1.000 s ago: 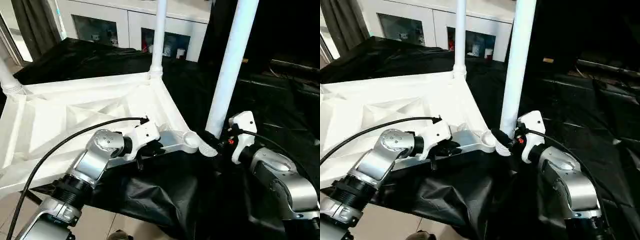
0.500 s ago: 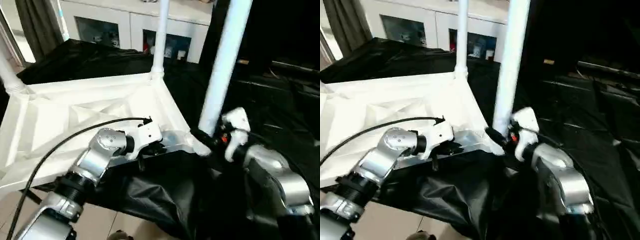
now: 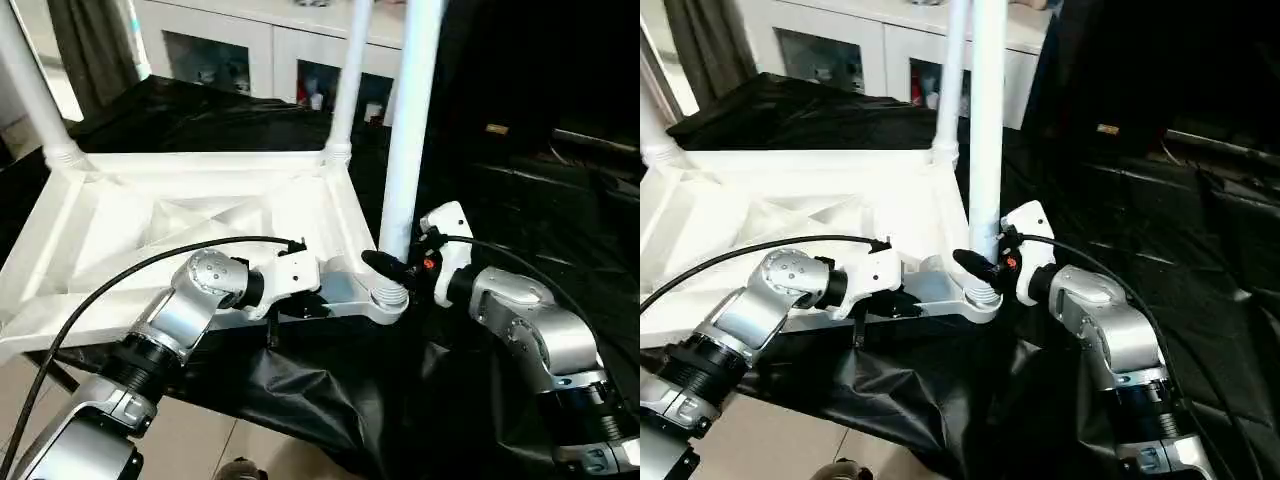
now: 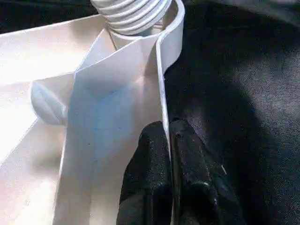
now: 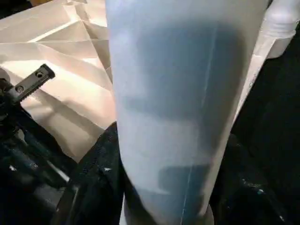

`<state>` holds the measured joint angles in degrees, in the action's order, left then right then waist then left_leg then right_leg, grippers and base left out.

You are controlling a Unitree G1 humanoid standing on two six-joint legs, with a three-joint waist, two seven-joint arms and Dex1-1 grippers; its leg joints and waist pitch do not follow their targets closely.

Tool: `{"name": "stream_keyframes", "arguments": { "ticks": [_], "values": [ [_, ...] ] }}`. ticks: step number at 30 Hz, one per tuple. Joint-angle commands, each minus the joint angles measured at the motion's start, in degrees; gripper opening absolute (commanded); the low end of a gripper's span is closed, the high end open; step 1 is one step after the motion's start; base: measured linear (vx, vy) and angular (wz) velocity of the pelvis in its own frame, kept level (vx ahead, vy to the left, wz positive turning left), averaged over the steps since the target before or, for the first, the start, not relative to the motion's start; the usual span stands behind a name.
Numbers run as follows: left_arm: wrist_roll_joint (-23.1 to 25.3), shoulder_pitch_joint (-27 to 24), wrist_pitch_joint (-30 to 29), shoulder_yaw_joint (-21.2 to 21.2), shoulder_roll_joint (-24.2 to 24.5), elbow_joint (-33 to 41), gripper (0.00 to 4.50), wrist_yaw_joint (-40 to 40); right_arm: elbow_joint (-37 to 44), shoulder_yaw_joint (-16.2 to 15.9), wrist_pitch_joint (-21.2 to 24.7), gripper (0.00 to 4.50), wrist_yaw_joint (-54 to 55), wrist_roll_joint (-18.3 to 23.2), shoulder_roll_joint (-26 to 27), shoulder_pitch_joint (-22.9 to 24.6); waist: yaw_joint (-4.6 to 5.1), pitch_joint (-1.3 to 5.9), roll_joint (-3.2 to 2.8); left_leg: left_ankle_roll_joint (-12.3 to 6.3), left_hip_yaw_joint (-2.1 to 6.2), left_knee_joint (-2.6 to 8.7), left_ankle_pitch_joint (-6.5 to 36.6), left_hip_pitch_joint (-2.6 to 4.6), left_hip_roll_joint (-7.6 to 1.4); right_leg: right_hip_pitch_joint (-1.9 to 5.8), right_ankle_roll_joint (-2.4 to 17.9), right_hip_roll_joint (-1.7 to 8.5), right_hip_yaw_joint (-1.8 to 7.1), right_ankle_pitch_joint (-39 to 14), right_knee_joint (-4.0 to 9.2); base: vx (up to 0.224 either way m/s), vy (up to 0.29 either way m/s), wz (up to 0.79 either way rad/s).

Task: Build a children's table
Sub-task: Insert table leg to table base

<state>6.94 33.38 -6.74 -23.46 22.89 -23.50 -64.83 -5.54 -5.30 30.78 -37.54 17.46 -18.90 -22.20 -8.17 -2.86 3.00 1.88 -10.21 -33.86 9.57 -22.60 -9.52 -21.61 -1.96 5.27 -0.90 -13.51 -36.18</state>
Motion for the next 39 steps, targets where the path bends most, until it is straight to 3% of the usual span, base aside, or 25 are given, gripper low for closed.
{"name": "stream_keyframes", "arguments": {
  "ticks": [1,8,12,18,24,26,29,31,33,35,39],
  "values": [
    [0.8,-0.1,1.0,-2.7,0.1,-1.0,0.0,-2.4,-1.4,-0.5,1.4,1.9,-0.4,-0.5,-1.2,-0.3,0.17,3.33,-0.13,0.47,0.89,4.39,9.3,1.97,-3.22,1.42,13.2,3.04,1.19,3.5,3.41,0.0,0.0,0.0],
    [1.4,1.0,2.8,-2.3,-0.1,-3.6,0.0,-1.6,-0.4,-0.6,3.6,1.9,-1.4,0.3,-2.0,0.7,-0.08,3.35,-0.47,1.65,0.98,4.55,10.9,2.17,-3.31,1.32,12.9,3.06,1.22,2.7,3.52,0.0,0.0,0.0],
    [1.1,1.1,3.1,-2.1,-0.2,-3.8,0.0,-1.9,-1.2,-0.2,2.2,1.9,-1.1,0.0,-1.5,0.8,-0.13,3.35,-0.42,1.81,0.97,4.55,11.1,2.12,-3.29,1.37,12.9,3.09,1.22,3.2,3.48,0.0,0.0,0.0],
    [0.4,1.1,3.4,-1.8,-0.4,-3.8,0.0,-2.1,-6.5,3.1,-2.4,1.9,-0.2,2.2,2.6,0.3,0.08,3.23,-0.65,2.6,1.08,4.85,13.9,2.04,-3.34,1.24,13.5,3.3,1.22,0.7,3.74,0.0,0.0,0.0],
    [0.3,1.0,3.9,-1.4,0.1,-4.2,0.0,-2.3,-9.5,6.8,-5.4,1.89,-0.5,5.2,5.2,2.5,0.0,3.26,-0.77,2.63,1.14,4.97,14.5,2.08,-3.41,1.26,13.5,3.31,1.21,1.2,3.72,0.0,0.0,0.0],
    [0.3,1.0,3.9,-1.4,0.3,-4.2,0.0,-2.3,-10.8,8.3,-7.6,1.89,-0.7,5.8,6.5,3.9,-0.05,3.24,-1.25,2.84,1.23,5.08,15.2,2.09,-3.43,1.14,13.8,3.32,1.17,1.2,3.7,0.0,0.0,0.0],
    [0.3,1.0,4.0,-1.3,0.5,-4.2,0.0,-2.3,-12.0,9.6,-10.5,1.89,-0.9,6.7,7.9,5.7,-0.08,3.16,-1.1,2.86,1.21,5.21,16.5,2.12,-3.47,1.12,13.7,3.42,1.23,0.1,3.92,0.0,0.0,0.0],
    [0.3,1.1,4.3,-1.2,0.6,-4.5,0.0,-2.4,-13.1,10.7,-13.6,1.89,-1.3,7.3,9.3,7.8,-0.18,3.29,-1.99,3.24,1.41,5.29,17.5,2.17,-3.43,1.12,13.9,3.44,1.2,-0.5,3.87,0.0,0.0,0.0],
    [0.4,1.4,4.4,-1.2,0.7,-4.7,0.0,-2.4,-13.7,11.2,-16.1,1.89,-1.6,7.4,10.0,9.0,-0.09,3.11,-1.61,3.19,1.33,5.44,18.6,2.14,-3.46,1.11,13.7,3.41,1.28,-1.4,4.17,0.0,0.0,0.0],
    [0.4,1.5,4.5,-1.1,0.7,-4.8,0.0,-2.4,-14.2,11.4,-17.9,1.89,-1.7,7.2,10.3,9.7,-0.15,3.06,-2.21,3.52,1.48,5.65,20.0,2.26,-3.52,1.01,13.7,3.49,1.3,-3.3,4.32,0.0,0.0,0.0],
    [0.5,1.8,4.8,-1.1,0.8,-5.2,0.0,-2.4,-15.8,12.3,-22.2,1.89,-2.1,7.0,11.6,11.4,-0.19,3.0,-2.23,3.72,1.57,5.87,21.5,2.33,-3.6,1.0,13.4,3.5,1.38,-4.9,4.62,0.0,0.0,0.0]
  ]
}}
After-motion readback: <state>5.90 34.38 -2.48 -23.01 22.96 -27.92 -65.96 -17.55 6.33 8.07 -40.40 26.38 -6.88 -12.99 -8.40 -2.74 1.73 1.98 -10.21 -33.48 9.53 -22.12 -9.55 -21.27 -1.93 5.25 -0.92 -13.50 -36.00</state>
